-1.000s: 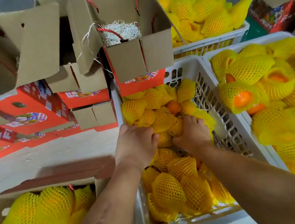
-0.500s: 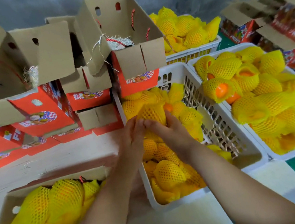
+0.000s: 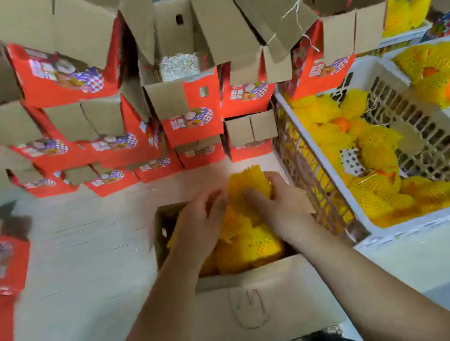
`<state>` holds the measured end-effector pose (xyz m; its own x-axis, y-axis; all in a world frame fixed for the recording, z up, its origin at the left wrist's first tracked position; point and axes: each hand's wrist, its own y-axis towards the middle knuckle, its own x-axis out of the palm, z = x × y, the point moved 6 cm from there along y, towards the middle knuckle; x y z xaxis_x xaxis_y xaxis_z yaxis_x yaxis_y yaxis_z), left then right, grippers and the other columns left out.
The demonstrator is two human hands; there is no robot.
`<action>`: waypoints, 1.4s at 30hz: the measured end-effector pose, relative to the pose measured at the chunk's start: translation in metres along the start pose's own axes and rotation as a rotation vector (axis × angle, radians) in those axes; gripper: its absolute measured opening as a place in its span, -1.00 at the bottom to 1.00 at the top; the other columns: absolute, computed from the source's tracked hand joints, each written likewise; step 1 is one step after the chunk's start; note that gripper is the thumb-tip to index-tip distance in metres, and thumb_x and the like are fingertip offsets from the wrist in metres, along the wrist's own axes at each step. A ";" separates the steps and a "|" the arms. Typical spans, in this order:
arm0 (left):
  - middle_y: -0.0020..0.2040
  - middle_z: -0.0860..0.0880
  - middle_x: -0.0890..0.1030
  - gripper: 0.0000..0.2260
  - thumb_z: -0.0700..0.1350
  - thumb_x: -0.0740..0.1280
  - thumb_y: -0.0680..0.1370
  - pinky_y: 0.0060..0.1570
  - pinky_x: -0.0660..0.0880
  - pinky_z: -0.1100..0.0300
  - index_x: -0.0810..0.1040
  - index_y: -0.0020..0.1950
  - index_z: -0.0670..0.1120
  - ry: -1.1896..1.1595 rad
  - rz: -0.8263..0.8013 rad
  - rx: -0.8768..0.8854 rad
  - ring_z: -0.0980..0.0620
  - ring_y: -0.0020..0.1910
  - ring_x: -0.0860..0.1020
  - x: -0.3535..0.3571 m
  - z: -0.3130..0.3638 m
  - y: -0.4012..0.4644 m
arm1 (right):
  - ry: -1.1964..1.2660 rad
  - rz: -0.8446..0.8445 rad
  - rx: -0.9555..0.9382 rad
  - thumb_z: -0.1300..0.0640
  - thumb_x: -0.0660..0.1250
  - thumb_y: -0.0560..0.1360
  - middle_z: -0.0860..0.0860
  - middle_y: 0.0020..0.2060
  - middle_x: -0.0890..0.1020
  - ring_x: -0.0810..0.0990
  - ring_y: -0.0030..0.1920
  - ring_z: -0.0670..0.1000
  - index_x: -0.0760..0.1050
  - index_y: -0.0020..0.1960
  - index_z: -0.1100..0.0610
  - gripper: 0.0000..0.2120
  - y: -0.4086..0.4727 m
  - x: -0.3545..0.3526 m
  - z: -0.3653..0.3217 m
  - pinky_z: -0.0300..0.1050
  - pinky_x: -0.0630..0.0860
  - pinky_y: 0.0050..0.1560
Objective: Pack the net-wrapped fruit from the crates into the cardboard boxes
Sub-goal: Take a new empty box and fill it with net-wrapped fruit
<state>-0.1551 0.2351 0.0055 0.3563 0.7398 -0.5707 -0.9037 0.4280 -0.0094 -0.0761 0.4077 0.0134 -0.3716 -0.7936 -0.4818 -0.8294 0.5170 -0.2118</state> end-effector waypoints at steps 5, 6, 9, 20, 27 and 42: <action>0.06 0.07 0.64 -0.82 0.00 0.32 0.64 0.13 0.38 0.03 0.62 0.21 0.07 0.521 0.158 0.028 -0.02 0.12 0.55 -0.044 -0.049 -0.027 | -0.542 -0.105 0.101 -0.32 0.23 0.44 0.22 0.26 0.53 0.49 0.30 0.28 0.30 0.40 0.09 -0.32 -0.018 0.038 0.030 0.13 0.46 0.27; 0.13 0.05 0.61 -0.79 -0.01 0.34 0.62 0.21 0.38 0.00 0.58 0.26 0.07 0.552 0.148 0.024 -0.06 0.19 0.53 -0.043 -0.058 -0.034 | -0.547 -0.083 0.095 -0.29 0.22 0.44 0.20 0.29 0.46 0.44 0.33 0.28 0.30 0.40 0.10 -0.33 -0.020 0.041 0.029 0.16 0.43 0.30; 0.32 0.02 0.52 -0.66 0.01 0.40 0.54 0.30 0.39 -0.06 0.53 0.30 0.06 0.629 0.108 0.083 -0.11 0.34 0.46 -0.038 -0.069 -0.041 | -0.653 0.053 -0.054 -0.22 0.19 0.40 0.11 0.22 0.46 0.45 0.26 0.26 0.29 0.35 0.06 -0.39 -0.022 0.043 0.016 0.19 0.42 0.22; 0.01 0.08 0.56 -0.67 0.17 0.29 0.60 0.22 0.29 -0.04 0.57 0.35 0.17 0.769 0.118 0.237 -0.07 0.06 0.52 -0.030 -0.061 -0.030 | -1.022 -0.061 0.013 -0.31 0.06 0.51 0.06 0.55 0.18 0.11 0.53 0.19 -0.03 0.64 0.06 -0.18 -0.011 0.047 0.036 0.24 0.00 0.53; 0.44 -0.04 0.43 -0.48 -0.14 0.27 0.58 0.39 0.37 -0.06 0.34 0.56 0.01 0.547 0.224 0.007 -0.11 0.41 0.39 -0.044 -0.070 -0.041 | -0.891 0.034 -0.328 -0.31 0.06 0.52 -0.01 0.53 0.24 0.21 0.49 0.16 0.11 0.62 -0.11 -0.29 -0.040 0.060 0.019 0.27 0.20 0.43; 0.44 -0.01 0.55 -0.56 -0.20 0.13 0.72 0.29 0.28 0.35 0.35 0.59 0.05 0.082 0.485 -0.550 -0.08 0.38 0.53 -0.122 -0.157 -0.158 | -0.540 -0.035 -0.692 0.08 0.37 0.40 0.09 0.30 0.55 0.51 0.28 0.21 0.53 0.34 0.05 -0.51 -0.029 0.116 -0.037 0.04 0.41 0.26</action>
<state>-0.0932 -0.0039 -0.0518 -0.1132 0.7293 -0.6748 -0.9511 -0.2759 -0.1387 -0.1106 0.2887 -0.0044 -0.2380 -0.4545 -0.8584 -0.9686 0.0450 0.2447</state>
